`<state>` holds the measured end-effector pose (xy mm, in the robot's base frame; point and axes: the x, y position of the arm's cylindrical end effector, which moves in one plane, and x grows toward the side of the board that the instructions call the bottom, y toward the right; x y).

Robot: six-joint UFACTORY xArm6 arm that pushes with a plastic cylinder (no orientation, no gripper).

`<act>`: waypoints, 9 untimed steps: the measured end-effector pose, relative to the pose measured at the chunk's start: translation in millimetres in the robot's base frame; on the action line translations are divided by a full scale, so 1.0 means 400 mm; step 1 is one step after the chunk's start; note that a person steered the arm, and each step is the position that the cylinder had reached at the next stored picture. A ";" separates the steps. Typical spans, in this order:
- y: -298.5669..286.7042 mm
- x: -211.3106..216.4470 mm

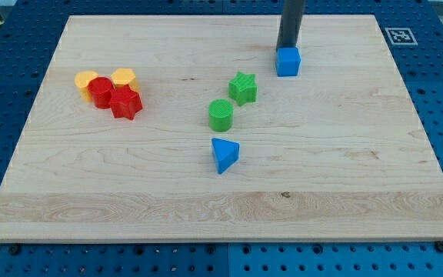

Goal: Push the blue cube to the green star

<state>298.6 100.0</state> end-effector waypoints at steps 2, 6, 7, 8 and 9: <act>0.025 0.032; 0.073 0.060; 0.021 0.085; -0.007 0.127; -0.028 0.172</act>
